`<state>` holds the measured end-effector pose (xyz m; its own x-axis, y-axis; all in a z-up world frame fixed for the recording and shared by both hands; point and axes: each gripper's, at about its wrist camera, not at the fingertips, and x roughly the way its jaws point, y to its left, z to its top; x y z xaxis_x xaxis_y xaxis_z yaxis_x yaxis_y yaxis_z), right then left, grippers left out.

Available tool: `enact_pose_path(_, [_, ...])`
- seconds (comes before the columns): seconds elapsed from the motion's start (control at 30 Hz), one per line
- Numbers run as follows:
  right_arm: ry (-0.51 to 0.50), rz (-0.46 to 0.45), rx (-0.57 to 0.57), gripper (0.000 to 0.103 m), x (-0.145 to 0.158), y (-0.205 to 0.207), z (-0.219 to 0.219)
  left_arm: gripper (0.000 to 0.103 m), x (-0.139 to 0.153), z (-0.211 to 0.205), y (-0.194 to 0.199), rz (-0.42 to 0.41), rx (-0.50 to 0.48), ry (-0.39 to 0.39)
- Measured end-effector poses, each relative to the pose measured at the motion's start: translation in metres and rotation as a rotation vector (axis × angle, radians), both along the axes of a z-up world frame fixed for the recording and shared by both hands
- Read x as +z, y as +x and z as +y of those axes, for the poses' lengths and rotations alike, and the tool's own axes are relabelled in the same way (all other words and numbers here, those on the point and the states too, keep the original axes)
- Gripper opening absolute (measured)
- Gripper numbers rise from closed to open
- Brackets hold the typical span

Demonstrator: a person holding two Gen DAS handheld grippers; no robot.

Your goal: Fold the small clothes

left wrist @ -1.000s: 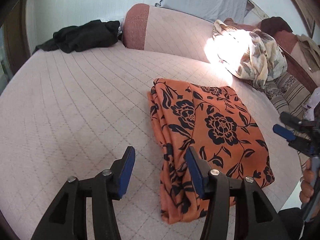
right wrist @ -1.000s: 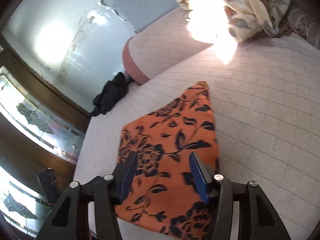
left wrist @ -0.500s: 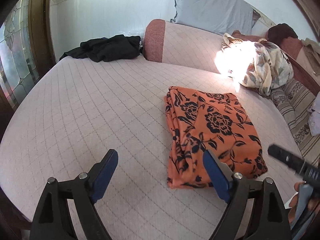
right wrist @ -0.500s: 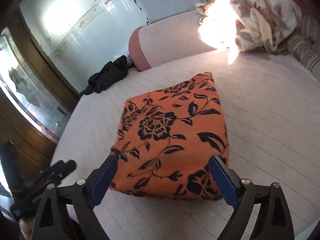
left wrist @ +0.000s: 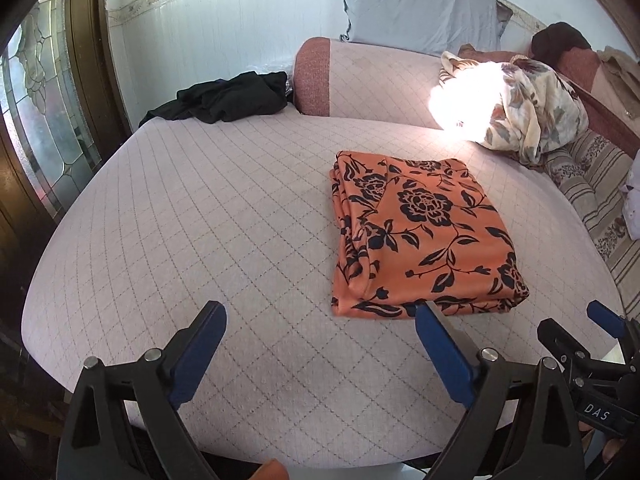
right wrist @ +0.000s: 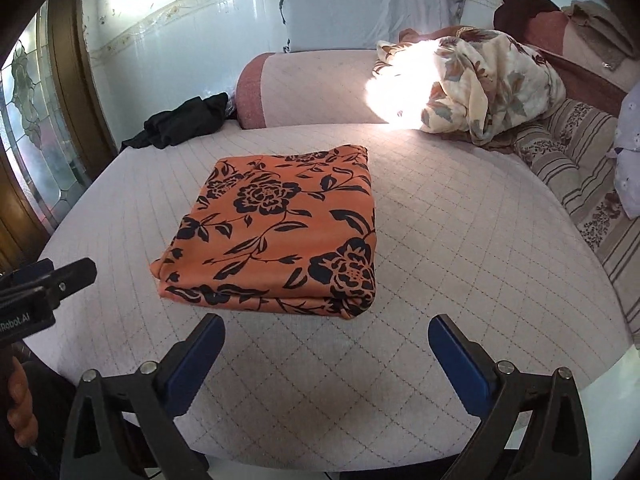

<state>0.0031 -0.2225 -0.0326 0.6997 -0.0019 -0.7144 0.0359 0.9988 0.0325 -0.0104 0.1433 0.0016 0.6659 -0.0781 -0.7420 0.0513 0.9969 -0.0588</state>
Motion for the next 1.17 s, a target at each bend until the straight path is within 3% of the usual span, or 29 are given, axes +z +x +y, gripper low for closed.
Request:
enact_pose_path(0.1, [-0.027, 0.018, -0.006, 0.103, 0.004, 0.004, 0.002, 0.100, 0.005, -0.003, 0.000, -0.001, 0.015, -0.006])
enact_pose_path(0.57, [-0.059, 0.039, -0.060, 0.103, 0.019, 0.012, 0.006, 0.101, 0.016, -0.007, -0.004, -0.066, 0.027, 0.047])
enact_pose_path(1.17, [-0.068, 0.034, -0.039, 0.103, 0.023, 0.026, 0.014, 0.101, 0.016, -0.015, 0.011, -0.049, -0.015, 0.030])
